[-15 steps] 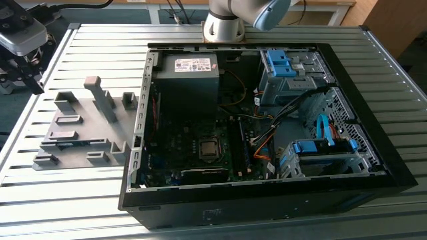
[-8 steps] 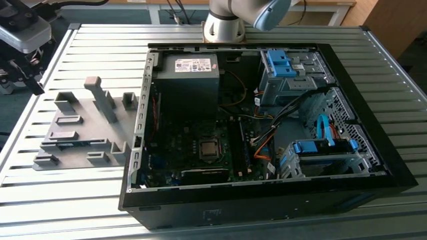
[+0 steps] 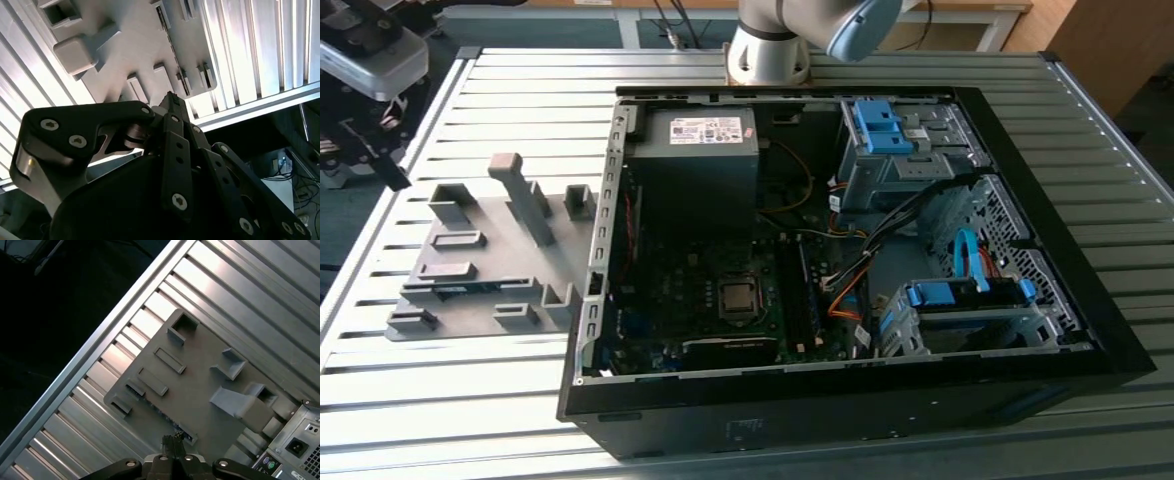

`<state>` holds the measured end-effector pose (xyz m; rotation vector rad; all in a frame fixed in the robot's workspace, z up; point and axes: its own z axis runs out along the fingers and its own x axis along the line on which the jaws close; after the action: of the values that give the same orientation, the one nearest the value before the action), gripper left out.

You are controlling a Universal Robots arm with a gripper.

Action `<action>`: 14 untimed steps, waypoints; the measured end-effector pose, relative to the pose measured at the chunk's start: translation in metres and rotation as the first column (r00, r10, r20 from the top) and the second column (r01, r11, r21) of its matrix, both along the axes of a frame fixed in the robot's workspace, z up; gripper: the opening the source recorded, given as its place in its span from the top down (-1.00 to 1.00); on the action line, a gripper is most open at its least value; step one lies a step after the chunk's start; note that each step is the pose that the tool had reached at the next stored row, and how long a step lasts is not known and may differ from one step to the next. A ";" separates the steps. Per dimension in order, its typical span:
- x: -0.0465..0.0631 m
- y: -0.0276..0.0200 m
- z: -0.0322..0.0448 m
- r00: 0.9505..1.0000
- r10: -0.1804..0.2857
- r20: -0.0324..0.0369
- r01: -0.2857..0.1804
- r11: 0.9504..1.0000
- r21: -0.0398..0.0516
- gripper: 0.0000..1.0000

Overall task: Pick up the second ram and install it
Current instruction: 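Pick up the second ram and move it above second insertion slot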

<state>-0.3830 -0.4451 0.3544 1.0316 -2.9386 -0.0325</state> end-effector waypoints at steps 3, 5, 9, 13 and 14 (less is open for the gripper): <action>0.000 0.0000 -0.0009 1.000 0.002 0.011 -0.003 1.000 0.017 0.79; 0.000 -0.0001 -0.0016 1.000 0.019 0.012 -0.019 1.000 0.020 0.79; -0.001 -0.0002 -0.0027 0.997 0.077 0.012 -0.077 0.997 0.020 0.79; -0.001 -0.0002 -0.0034 0.991 0.132 0.011 -0.132 0.991 0.020 0.79; -0.001 -0.0002 -0.0035 0.990 0.143 0.012 -0.143 0.989 0.020 0.79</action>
<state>-0.3840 -0.4453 0.3509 1.2463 -2.8700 -0.0545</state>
